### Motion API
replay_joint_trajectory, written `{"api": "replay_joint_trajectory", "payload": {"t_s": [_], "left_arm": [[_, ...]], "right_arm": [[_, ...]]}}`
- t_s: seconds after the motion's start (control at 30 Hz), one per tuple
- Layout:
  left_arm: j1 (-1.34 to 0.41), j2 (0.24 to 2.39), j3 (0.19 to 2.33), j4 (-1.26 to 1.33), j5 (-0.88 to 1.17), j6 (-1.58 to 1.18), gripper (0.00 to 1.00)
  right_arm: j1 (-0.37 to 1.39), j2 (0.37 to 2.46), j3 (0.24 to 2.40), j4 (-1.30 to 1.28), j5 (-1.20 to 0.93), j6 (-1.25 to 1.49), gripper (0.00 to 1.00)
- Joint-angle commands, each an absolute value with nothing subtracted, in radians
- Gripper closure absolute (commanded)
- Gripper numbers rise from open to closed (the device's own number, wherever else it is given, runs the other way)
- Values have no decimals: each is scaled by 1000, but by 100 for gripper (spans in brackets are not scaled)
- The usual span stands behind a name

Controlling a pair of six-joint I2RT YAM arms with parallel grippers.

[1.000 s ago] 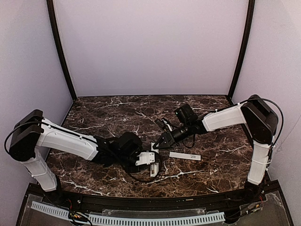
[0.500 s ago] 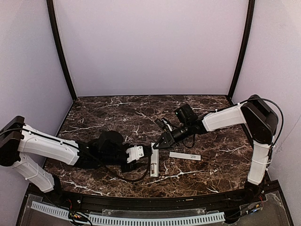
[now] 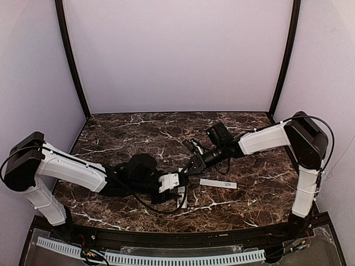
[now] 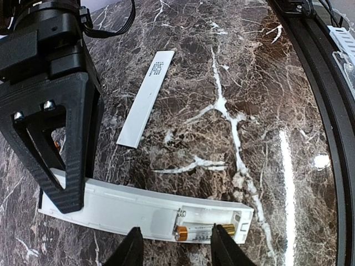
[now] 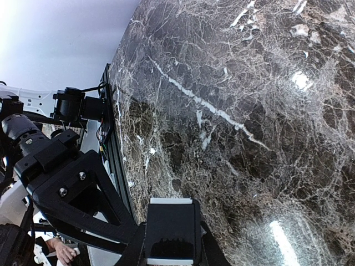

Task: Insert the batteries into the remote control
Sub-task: Adjust the battery in the battery compartment.

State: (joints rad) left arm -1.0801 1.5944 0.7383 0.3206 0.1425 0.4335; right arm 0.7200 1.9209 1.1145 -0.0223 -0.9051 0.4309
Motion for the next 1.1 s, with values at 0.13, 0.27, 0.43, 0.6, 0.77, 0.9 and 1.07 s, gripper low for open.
{"api": "replay_joint_trajectory", "payload": {"t_s": [0.13,0.27,0.43,0.6,0.77,0.9,1.07], "left_arm": [[-1087,1621,761,296,148,447,61],[-1089,1632,767,287,139,460,63],[-1089,1647,777,276,135,470,68],[-1092,1664,790,255,133,482,75],[-1098,1676,793,232,124,498,80],[-1103,1678,784,220,119,507,82],[-1110,1680,770,219,114,516,83]], "right_arm": [[727,1930,1135,3,-920,428,100],[728,1930,1136,3,-920,428,100],[728,1930,1135,3,-920,428,100],[729,1930,1135,3,-920,428,100],[728,1933,1137,3,-920,429,100],[728,1933,1135,3,-920,427,100],[728,1931,1135,4,-920,428,100]]}}
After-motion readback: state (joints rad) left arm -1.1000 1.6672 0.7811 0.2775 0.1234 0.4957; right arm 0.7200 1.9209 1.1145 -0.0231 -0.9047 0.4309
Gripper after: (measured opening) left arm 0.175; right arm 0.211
